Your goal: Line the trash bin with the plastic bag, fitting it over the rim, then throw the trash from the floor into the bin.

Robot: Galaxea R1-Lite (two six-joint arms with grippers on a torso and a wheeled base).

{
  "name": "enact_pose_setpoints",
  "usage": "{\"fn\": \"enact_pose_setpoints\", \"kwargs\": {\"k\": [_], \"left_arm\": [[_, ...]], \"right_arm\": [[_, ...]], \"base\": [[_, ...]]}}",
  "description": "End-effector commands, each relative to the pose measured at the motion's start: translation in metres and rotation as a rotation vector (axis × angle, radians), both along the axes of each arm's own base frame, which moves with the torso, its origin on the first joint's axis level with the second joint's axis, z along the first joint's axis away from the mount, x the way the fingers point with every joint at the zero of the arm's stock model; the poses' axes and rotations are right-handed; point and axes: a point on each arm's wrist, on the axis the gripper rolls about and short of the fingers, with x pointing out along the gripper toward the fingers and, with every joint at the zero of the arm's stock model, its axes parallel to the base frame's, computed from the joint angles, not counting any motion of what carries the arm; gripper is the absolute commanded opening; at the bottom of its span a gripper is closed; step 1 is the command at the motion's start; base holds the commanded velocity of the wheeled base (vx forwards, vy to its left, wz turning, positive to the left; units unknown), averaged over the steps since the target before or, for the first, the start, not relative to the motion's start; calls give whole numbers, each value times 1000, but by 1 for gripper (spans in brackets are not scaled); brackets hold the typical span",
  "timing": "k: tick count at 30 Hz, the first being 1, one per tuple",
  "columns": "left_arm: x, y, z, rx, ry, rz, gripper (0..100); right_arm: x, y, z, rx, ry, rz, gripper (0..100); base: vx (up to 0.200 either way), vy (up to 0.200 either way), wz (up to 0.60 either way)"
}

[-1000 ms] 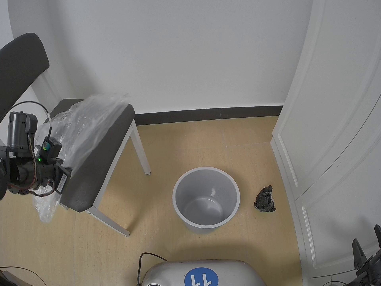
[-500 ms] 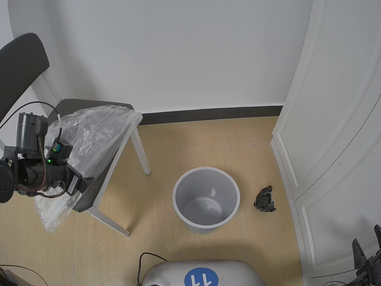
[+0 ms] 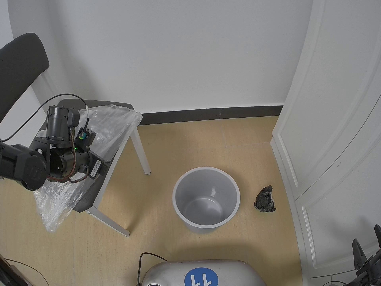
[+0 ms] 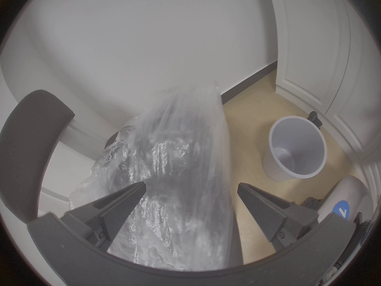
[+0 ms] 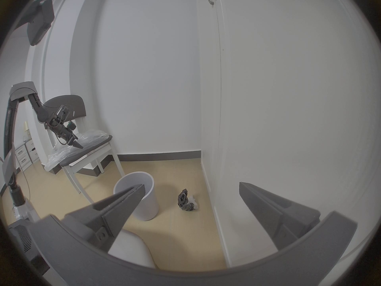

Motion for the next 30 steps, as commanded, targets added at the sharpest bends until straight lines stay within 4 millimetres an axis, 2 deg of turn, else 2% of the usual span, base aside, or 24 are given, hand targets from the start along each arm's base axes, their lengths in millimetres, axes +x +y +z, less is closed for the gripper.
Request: {"fn": "enact_pose_setpoints", "kwargs": {"k": [1,17,18,30], "left_arm": [[12,7,-9,6,22,29,100],[16,29,-6,-6,13,94,100],[15,30,-6,-6,13,96,0],[-3,29,13,-90,-26,39,0]], "right_arm": [[0,0,-5,0,0,0,100],[0,0,-5,0,0,0,100],[0,0,-5,0,0,0,100],[0,0,-5,0,0,0,100]], "base": [[0,0,0],[0,0,0],[0,0,0],[0,0,0]]}}
